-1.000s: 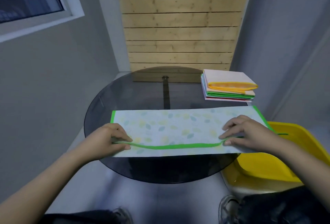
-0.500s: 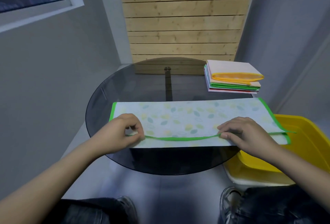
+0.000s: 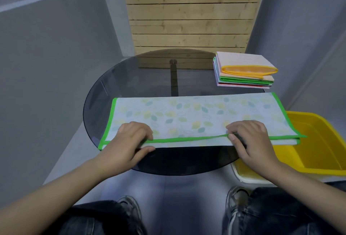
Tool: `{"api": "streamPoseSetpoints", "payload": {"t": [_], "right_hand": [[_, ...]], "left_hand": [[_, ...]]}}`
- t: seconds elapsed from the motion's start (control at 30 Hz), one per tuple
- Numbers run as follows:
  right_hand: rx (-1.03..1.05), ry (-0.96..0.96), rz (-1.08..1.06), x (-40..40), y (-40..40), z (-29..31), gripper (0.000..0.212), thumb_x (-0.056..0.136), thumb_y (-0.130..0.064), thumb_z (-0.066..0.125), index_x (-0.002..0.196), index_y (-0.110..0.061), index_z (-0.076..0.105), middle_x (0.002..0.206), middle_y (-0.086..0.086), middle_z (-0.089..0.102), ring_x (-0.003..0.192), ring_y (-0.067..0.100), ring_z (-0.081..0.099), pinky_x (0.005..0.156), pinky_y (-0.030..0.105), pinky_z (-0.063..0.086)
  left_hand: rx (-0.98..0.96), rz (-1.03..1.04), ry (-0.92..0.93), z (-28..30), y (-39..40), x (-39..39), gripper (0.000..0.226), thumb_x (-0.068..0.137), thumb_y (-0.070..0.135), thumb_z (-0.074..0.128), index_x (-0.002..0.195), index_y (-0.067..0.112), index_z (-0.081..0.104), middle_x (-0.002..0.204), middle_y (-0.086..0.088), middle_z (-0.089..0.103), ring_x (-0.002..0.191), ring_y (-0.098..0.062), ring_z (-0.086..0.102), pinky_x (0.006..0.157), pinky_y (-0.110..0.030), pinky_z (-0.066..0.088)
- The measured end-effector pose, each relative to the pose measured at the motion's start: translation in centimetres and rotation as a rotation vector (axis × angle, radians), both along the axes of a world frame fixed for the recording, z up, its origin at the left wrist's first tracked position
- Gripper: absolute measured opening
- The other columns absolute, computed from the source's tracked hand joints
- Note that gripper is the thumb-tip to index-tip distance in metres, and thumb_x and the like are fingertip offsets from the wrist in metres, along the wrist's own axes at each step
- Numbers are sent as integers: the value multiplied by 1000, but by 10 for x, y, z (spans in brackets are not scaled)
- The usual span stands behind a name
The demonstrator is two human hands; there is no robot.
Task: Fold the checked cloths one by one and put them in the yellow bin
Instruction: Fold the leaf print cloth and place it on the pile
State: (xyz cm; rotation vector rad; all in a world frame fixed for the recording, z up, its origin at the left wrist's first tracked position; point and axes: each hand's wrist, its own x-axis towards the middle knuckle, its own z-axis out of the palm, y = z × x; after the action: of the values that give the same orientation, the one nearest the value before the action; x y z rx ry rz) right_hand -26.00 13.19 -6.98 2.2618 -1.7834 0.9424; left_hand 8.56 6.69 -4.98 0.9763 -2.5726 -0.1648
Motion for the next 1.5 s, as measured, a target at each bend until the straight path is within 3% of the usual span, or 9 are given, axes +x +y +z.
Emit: {"api": "streamPoseSetpoints", "payload": {"t": [0.2,0.53,0.7,0.9,1.0,1.1,1.2,1.4,1.5], "right_hand": [[-44,60,28,-3,1,-1,20,88,-23,41,86,-17,59,91,-3,67,91,15,51,86,28,29],[-117,192,102,-5,2,5,19,84,-22,49,80,-15,66,91,-4,69,88,17,54,85,32,36],[-73,180,92,-2,4,9,21,84,-25,48,83,-18,67,85,-6,68,82,21,59,79,30,36],[-36,141,102,-2,5,9,26,86,-29,49,93,-23,73,90,-4,70,87,18,55,79,30,38],[-50,131,108,-1,5,10,24,84,-27,51,89,-22,74,88,-3,70,85,18,54,77,32,39],[-72,136,103,1,2,12,22,81,-26,52,84,-21,74,83,-3,70,79,22,58,75,32,39],[-73,149,98,3,1,13,21,78,-25,53,80,-21,73,79,-3,68,71,25,60,70,33,39],[46,147,32,12,-10,27,27,80,-33,49,62,-18,63,62,-3,58,60,25,52,62,32,32],[181,147,-31,29,-36,39,41,83,-41,33,81,-18,67,80,1,64,76,27,58,71,34,36]], "left_hand": [[-29,7,-54,2,-3,-8,40,93,51,40,120,28,57,109,7,58,101,-14,49,90,-29,31],[12,11,-31,2,-5,-10,42,92,55,36,116,33,63,106,8,58,99,-13,50,89,-28,30],[32,-5,30,11,-11,-25,37,89,50,43,94,24,69,106,3,59,100,-9,45,87,-26,27],[124,-7,7,19,-29,-61,41,87,49,38,90,19,65,125,-1,54,118,-13,42,99,-28,27],[200,18,-53,17,-37,-83,43,90,47,39,118,20,56,146,-2,41,135,-17,33,109,-29,23],[242,77,-164,12,-49,-101,56,97,41,36,148,20,26,159,-2,15,146,-17,10,118,-29,8],[229,153,-228,8,-58,-113,62,98,44,29,152,22,7,160,-3,1,148,-18,-3,120,-36,0],[161,227,-352,-3,-62,-120,63,96,52,14,151,24,-2,160,-1,-6,147,-17,-9,120,-38,-5],[145,231,-355,-4,-63,-119,70,89,55,5,151,25,-3,160,0,-6,147,-17,-9,120,-38,-5]]}}
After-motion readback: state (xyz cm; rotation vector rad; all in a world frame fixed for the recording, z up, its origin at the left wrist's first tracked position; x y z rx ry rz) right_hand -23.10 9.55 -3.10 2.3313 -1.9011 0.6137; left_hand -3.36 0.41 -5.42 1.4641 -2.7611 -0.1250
